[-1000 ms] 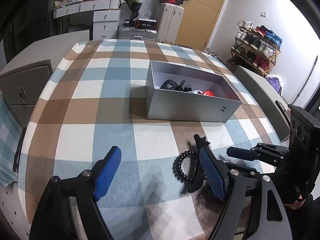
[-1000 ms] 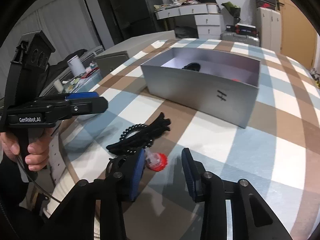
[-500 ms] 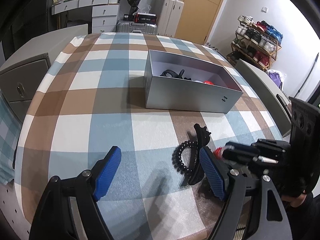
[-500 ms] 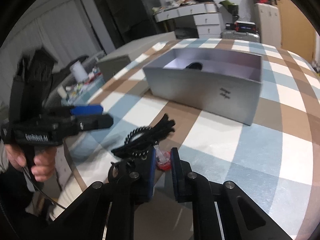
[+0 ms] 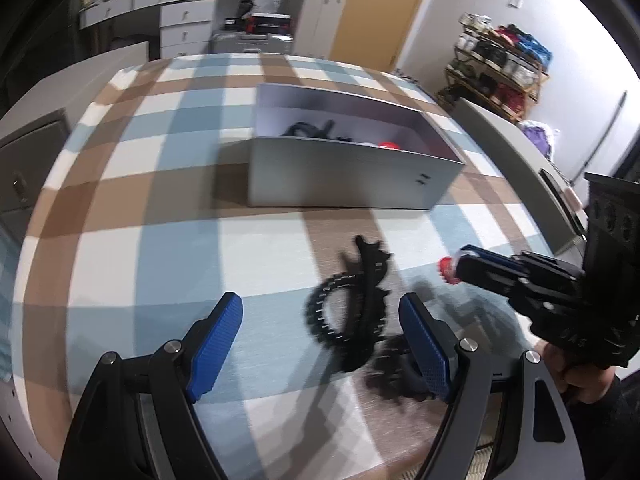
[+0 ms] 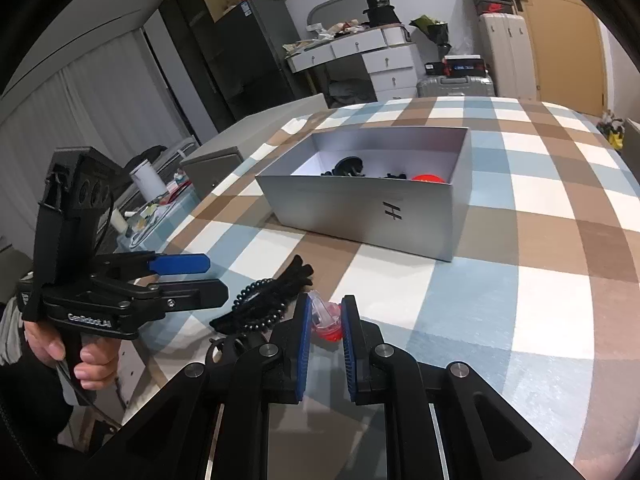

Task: Organize jewelry
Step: 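Grasp the clear red hair tie with the right tool while the left grasps a black claw clip, then carry the hair tie and claw clip toward the silver box with both tools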

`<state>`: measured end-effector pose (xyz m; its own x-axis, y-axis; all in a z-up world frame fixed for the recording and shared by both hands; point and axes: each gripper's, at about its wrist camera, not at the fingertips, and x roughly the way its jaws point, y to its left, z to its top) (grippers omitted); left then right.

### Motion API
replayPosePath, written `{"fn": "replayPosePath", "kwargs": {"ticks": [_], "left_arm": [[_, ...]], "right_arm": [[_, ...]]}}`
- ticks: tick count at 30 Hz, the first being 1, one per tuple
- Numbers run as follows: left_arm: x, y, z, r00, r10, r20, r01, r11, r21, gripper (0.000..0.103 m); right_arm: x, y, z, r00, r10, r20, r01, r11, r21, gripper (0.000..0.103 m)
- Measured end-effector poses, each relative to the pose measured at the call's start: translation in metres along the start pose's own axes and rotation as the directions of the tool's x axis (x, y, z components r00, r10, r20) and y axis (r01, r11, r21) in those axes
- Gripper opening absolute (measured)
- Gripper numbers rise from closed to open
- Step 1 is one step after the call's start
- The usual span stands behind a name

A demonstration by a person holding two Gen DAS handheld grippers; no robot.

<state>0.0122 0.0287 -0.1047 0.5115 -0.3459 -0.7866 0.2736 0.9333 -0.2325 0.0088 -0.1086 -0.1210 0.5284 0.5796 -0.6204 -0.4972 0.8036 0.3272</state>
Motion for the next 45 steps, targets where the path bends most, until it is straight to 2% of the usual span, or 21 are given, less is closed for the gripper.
{"fn": "replayPosePath", "kwargs": {"ticks": [4,9,12,14,18,20,24,26,33,39,40,45], "left_arm": [[0.013,-0.012,0.01,1.0,0.002,-0.029,0.0,0.998,0.061,0.077],[0.025,-0.019,0.022,0.998,-0.036,-0.046,0.04,0.996,0.078,0.075],[0.032,-0.024,0.026,0.997,-0.034,-0.067,0.041,0.994,0.104,0.061],[0.035,-0.025,0.027,0.996,-0.033,-0.084,0.042,0.993,0.11,0.046],[0.038,-0.028,0.028,0.994,-0.035,-0.102,0.048,0.991,0.128,0.035],[0.039,-0.03,0.027,0.993,-0.031,-0.112,0.047,0.989,0.137,0.024],[0.038,-0.032,0.026,0.993,-0.019,-0.118,0.036,0.989,0.144,0.022],[0.04,-0.034,0.027,0.993,-0.006,-0.121,0.024,0.988,0.155,0.014],[0.036,-0.036,0.028,0.995,0.011,-0.104,0.007,0.986,0.166,0.014],[0.021,-0.037,0.033,0.998,0.016,-0.053,-0.006,0.984,0.179,0.012],[0.018,-0.037,0.034,0.999,0.016,-0.041,-0.008,0.984,0.18,0.001],[0.008,-0.035,0.038,1.0,-0.002,-0.008,0.003,0.983,0.182,0.0]], "right_arm": [[-0.005,-0.007,0.0,1.0,0.015,0.019,-0.016,0.999,0.042,0.014],[-0.013,-0.008,0.002,0.999,0.015,0.041,-0.017,0.999,0.044,0.014],[-0.017,-0.009,0.002,0.999,0.012,0.05,-0.014,0.999,0.037,0.014],[-0.017,-0.01,0.003,0.999,0.011,0.053,-0.013,0.999,0.035,0.014],[-0.017,-0.012,0.002,0.998,0.016,0.055,-0.019,0.999,0.043,0.014],[-0.017,-0.013,0.001,0.998,0.016,0.056,-0.019,0.999,0.045,0.014],[-0.018,-0.016,0.001,0.998,0.02,0.056,-0.023,0.998,0.058,0.014],[-0.019,-0.016,0.002,0.998,0.018,0.057,-0.021,0.998,0.058,0.014],[-0.022,-0.013,0.004,0.998,0.011,0.067,-0.014,0.999,0.049,0.014],[-0.024,-0.011,0.007,0.997,0.01,0.073,-0.014,0.999,0.05,0.014],[-0.024,-0.011,0.008,0.997,0.012,0.076,-0.016,0.999,0.049,0.014],[-0.025,-0.005,0.015,0.996,0.02,0.089,-0.023,0.999,0.034,0.014]]}}
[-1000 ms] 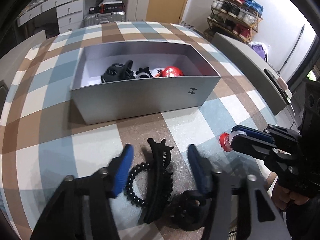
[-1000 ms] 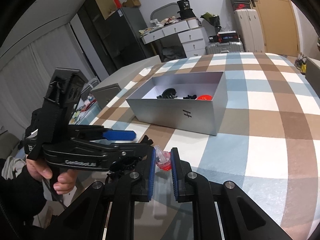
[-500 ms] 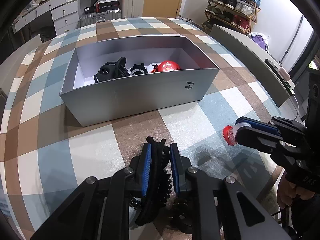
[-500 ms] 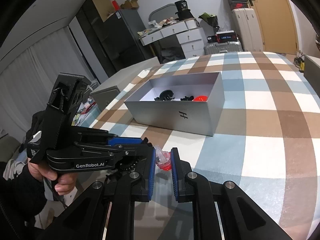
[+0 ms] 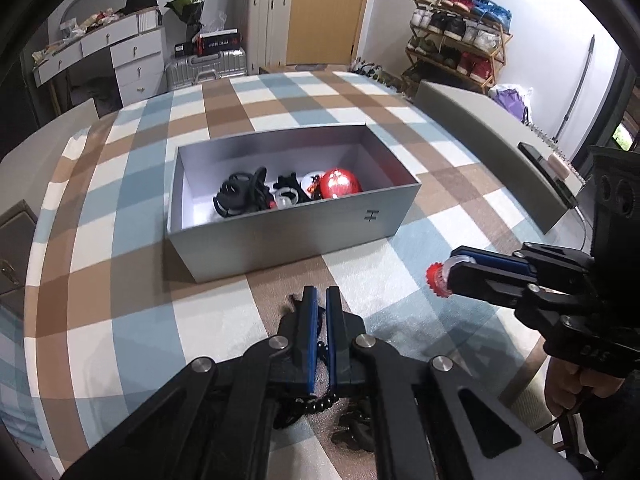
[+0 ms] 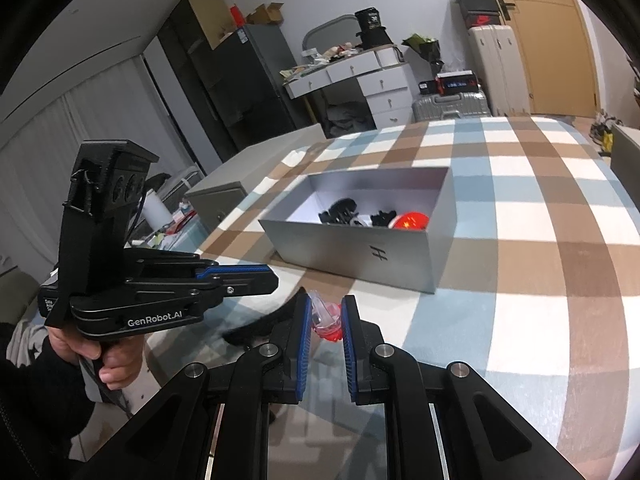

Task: Organize jewelry
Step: 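Carry the hair tie and claw clip toward the silver box with both tools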

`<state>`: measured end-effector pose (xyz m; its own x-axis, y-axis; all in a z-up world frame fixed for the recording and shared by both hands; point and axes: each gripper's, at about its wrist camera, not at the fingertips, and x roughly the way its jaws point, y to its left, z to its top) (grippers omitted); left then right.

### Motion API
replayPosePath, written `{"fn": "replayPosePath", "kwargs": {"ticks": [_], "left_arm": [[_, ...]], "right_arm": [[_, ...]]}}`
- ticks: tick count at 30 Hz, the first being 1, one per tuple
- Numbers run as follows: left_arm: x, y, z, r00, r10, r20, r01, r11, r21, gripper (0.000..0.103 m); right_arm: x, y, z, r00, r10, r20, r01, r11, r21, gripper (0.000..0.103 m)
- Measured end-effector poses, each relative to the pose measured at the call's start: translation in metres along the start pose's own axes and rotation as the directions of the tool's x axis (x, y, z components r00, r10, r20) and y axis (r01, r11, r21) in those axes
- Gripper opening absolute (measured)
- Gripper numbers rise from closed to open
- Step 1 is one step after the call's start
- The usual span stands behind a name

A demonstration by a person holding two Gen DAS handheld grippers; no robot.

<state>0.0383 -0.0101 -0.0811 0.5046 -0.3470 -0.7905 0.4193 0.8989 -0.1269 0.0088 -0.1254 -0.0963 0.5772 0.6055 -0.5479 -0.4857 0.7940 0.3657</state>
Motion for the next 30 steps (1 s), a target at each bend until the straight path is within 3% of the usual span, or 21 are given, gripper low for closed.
{"fn": "replayPosePath", "kwargs": {"ticks": [8,10,15,18,21,23,30], "left_arm": [[-0.01,0.032,-0.004,0.998,0.048,0.028,-0.044,0.993,-0.111,0.0],[-0.01,0.037,-0.011,1.0,-0.001,0.007,0.002,0.991,-0.13,0.0],[-0.001,0.031,-0.028,0.999,-0.005,-0.049,0.0,0.996,-0.092,0.0],[0.002,0.027,-0.03,0.995,-0.067,-0.068,0.06,0.993,-0.104,0.001],[0.001,0.018,-0.025,0.996,-0.078,-0.052,0.074,0.994,-0.075,0.015],[0.004,0.013,-0.022,0.996,-0.081,-0.05,0.078,0.995,-0.06,0.034],[0.024,0.014,-0.019,0.994,-0.052,-0.093,0.048,0.998,-0.048,0.035]], "right_arm": [[0.008,0.011,0.006,1.0,0.007,-0.009,-0.007,1.0,-0.029,0.014],[0.011,0.012,0.005,1.0,0.006,-0.017,-0.007,0.999,-0.035,0.014],[0.018,0.01,0.002,0.999,0.008,-0.036,-0.009,1.0,-0.025,0.014],[0.021,0.011,0.001,0.999,0.004,-0.042,-0.005,1.0,-0.027,0.014],[0.02,0.012,0.0,0.999,0.0,-0.044,-0.001,0.999,-0.032,0.014],[0.02,0.011,0.001,0.999,-0.001,-0.043,0.0,1.0,-0.031,0.014],[0.017,0.009,-0.002,0.999,-0.007,-0.039,0.006,1.0,-0.022,0.014]]}}
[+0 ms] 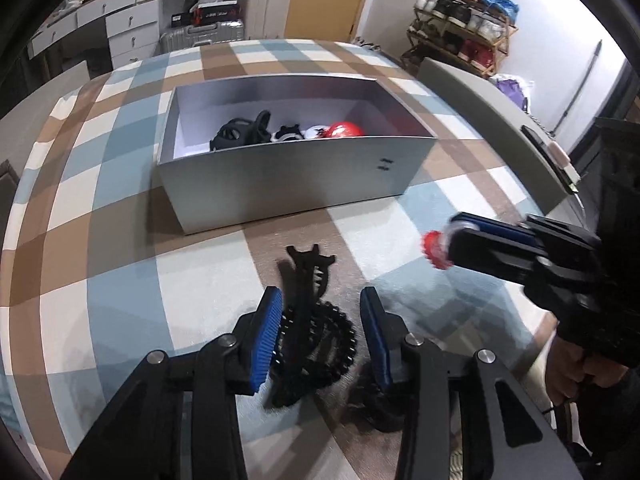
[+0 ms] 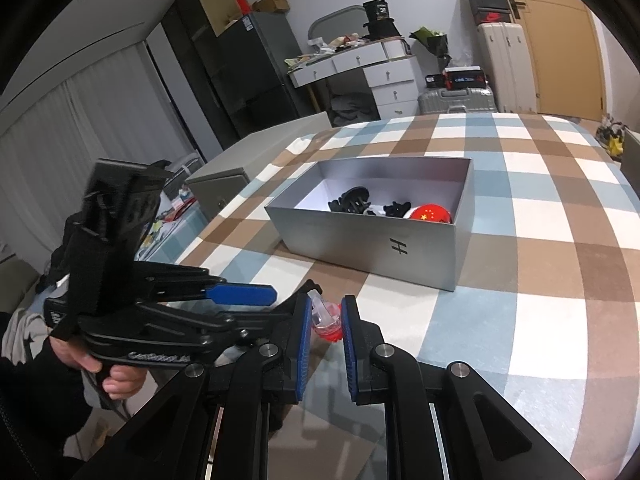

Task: Organize jewelry
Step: 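Carry the hair tie and claw clip toward the silver box with both tools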

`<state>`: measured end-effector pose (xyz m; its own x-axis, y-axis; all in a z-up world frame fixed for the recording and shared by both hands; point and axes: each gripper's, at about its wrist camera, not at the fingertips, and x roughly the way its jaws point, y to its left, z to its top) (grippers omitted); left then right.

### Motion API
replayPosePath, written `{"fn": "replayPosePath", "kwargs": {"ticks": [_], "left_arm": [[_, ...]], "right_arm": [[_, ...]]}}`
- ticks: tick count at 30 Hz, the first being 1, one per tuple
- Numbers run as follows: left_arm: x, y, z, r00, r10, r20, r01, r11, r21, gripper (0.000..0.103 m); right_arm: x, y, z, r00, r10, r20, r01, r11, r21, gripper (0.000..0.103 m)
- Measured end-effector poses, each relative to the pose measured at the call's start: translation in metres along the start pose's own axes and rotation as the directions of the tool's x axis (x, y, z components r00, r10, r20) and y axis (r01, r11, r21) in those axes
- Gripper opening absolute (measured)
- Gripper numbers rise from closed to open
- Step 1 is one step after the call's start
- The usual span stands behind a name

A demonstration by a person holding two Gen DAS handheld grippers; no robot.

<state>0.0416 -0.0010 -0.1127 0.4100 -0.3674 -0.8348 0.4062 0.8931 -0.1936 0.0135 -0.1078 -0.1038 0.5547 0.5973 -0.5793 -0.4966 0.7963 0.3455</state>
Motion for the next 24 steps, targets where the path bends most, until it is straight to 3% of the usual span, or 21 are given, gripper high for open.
{"fn": "replayPosePath", "kwargs": {"ticks": [3,4,11,24], "left_arm": [[0.003,0.006,-0.001,1.0,0.009,-0.007,-0.009,1.0,-0.022,0.027],[0.004,0.008,-0.001,1.0,0.004,-0.014,-0.004,1.0,-0.026,0.013],[-0.006,0.004,-0.002,0.999,0.035,0.015,-0.035,0.999,0.002,0.013],[-0.058,-0.008,0.032,0.984,0.018,0.18,-0.032,0.996,0.08,0.013]], "right_arm": [[-0.001,-0.002,0.0,1.0,0.0,0.002,0.0,1.0,0.007,0.014],[-0.001,-0.003,-0.001,1.0,0.0,0.004,0.0,1.0,0.011,0.014],[-0.001,-0.005,0.001,1.0,0.001,0.008,-0.002,1.0,0.022,0.014],[-0.006,-0.001,0.038,0.996,0.042,0.085,-0.04,0.999,-0.018,0.014]]}}
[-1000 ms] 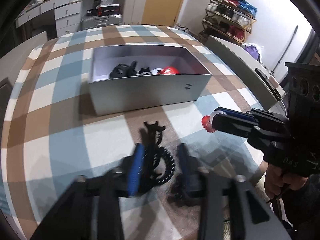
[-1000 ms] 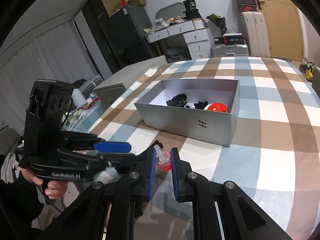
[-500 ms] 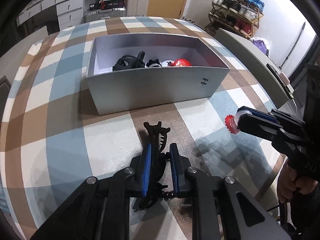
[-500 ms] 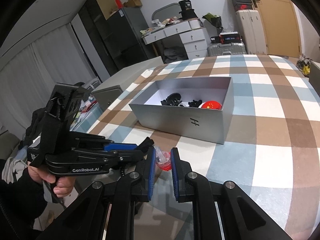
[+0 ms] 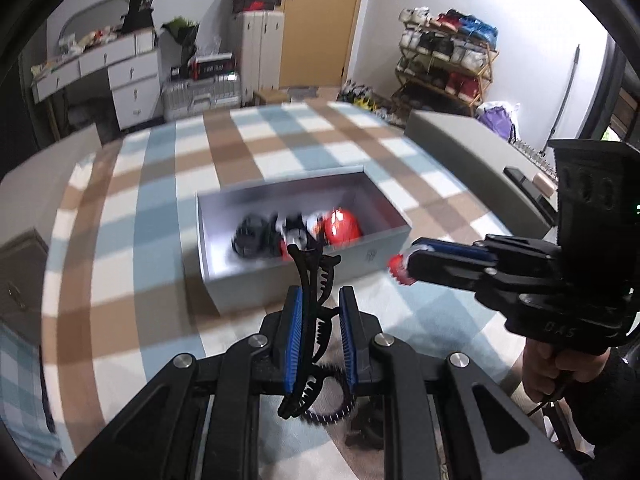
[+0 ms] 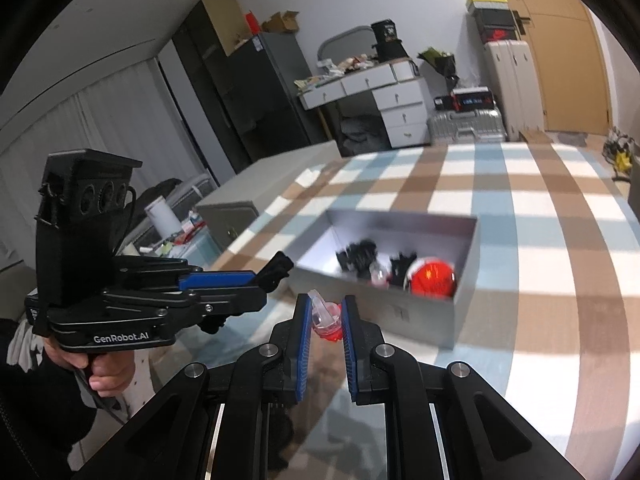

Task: Organize jewelry
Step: 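Carry the hair tie and claw clip toward the silver box with both tools, then lower both tools into the box and open them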

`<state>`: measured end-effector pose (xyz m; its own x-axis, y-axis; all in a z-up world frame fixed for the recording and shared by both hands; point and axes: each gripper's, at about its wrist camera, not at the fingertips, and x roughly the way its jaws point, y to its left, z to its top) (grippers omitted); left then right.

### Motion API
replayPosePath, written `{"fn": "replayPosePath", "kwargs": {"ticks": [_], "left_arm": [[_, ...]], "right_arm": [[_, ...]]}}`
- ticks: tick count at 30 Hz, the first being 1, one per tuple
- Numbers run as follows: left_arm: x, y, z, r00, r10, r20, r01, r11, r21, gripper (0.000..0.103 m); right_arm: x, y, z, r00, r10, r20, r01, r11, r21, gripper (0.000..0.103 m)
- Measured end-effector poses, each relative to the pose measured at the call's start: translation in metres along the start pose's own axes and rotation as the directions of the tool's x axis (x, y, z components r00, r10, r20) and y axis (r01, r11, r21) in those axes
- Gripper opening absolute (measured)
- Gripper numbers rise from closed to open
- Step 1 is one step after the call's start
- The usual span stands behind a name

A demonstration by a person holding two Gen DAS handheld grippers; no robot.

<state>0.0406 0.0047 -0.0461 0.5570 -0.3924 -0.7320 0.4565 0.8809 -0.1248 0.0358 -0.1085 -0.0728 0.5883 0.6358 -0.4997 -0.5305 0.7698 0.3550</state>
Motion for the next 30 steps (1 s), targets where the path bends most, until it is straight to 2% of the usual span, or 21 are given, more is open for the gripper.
{"fn": "replayPosePath", "kwargs": {"ticks": [6,12,16,30], "left_arm": [[0.009,0.005,0.028,0.999,0.033,0.037,-0.037,0.994,0.102,0.013],[0.021,0.015,0.044,0.999,0.023,0.026,-0.026,0.992,0.124,0.013],[0.032,0.018,0.053,1.0,-0.029,0.008,0.028,0.992,0.124,0.013],[0.068,0.017,0.063,0.991,-0.106,-0.083,0.116,0.984,0.134,0.013]], "right_arm": [[0.009,-0.001,0.027,1.0,-0.005,0.025,0.006,0.999,-0.034,0.014],[0.025,-0.008,0.044,1.0,-0.021,0.022,0.022,0.999,-0.04,0.014],[0.034,-0.019,0.05,0.999,-0.04,0.02,0.04,0.999,-0.03,0.014],[0.06,-0.046,0.052,0.996,-0.081,-0.037,0.081,0.997,0.005,0.014]]}}
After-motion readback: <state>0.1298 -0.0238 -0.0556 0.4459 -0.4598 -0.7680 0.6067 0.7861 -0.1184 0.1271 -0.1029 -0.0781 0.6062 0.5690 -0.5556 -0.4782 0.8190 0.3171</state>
